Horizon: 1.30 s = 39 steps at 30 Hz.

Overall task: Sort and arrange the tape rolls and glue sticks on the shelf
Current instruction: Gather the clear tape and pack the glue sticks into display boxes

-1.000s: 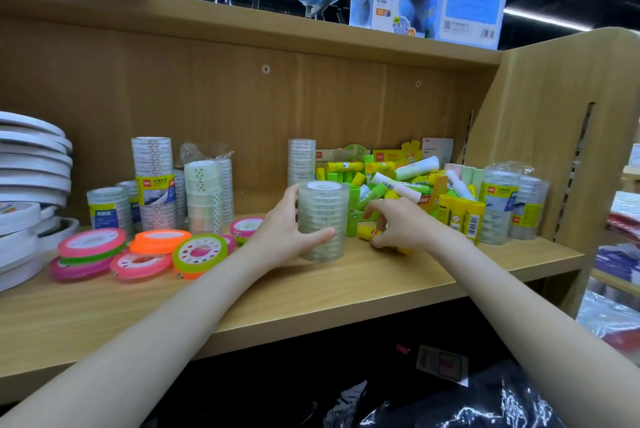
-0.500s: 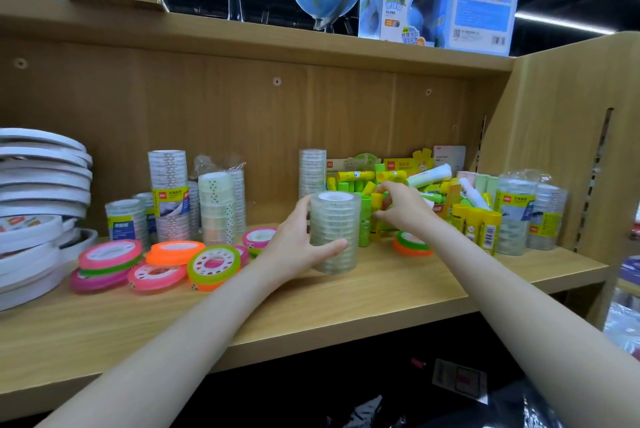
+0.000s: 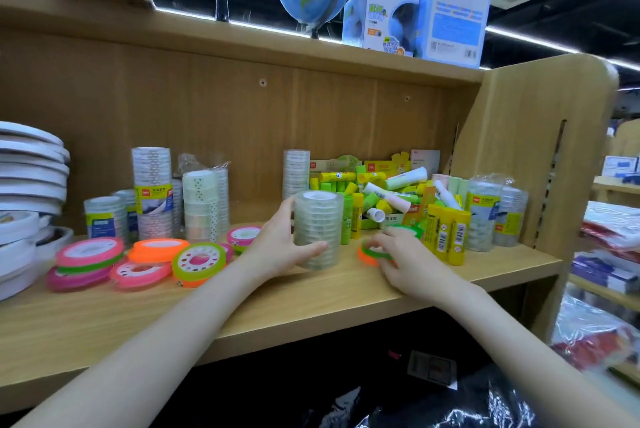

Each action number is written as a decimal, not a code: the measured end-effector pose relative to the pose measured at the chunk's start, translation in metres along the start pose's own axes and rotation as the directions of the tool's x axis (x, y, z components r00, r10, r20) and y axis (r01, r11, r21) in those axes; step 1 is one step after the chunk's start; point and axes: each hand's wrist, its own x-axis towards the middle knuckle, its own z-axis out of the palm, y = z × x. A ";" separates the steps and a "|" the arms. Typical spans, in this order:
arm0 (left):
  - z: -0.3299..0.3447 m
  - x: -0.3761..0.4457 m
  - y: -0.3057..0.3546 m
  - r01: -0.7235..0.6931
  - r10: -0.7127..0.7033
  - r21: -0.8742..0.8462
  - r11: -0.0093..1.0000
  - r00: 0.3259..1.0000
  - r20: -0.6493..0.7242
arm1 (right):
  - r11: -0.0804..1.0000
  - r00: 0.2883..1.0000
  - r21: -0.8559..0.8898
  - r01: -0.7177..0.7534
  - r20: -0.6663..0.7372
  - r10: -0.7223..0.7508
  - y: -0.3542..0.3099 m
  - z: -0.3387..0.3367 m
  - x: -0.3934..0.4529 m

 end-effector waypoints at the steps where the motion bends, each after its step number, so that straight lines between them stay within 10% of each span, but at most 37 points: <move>1: 0.000 0.001 0.000 0.001 -0.001 0.005 1.000 1.000 -0.005 | 0.995 0.998 0.082 0.051 -0.029 -0.049 -0.004 -0.001 -0.002; 5: 0.000 0.000 0.001 0.002 -0.002 0.009 1.000 1.000 -0.014 | 0.967 0.981 0.226 -0.121 -0.119 0.151 -0.001 -0.014 0.017; 11: -0.001 -0.001 0.000 0.021 -0.021 0.023 1.000 1.000 -0.011 | 0.918 0.912 -0.142 -0.370 0.131 0.388 0.014 0.001 0.048; 19: -0.003 -0.002 0.000 0.036 -0.036 0.016 0.999 0.999 -0.018 | 0.980 0.976 -0.013 -0.198 0.089 0.198 0.010 -0.006 0.014; 25: -0.005 -0.007 0.002 0.041 -0.040 0.029 0.999 0.999 -0.024 | 0.938 0.936 0.330 -0.108 -0.285 0.209 0.004 -0.022 -0.001; 32: -0.006 -0.010 0.002 0.036 -0.034 0.057 0.998 0.999 -0.040 | 0.947 0.998 0.314 -0.060 0.018 0.058 -0.009 0.002 0.002; 39: -0.008 -0.013 0.003 0.041 -0.037 0.080 0.996 0.998 -0.054 | 0.951 0.982 0.291 -0.109 -0.115 0.148 -0.005 -0.004 -0.009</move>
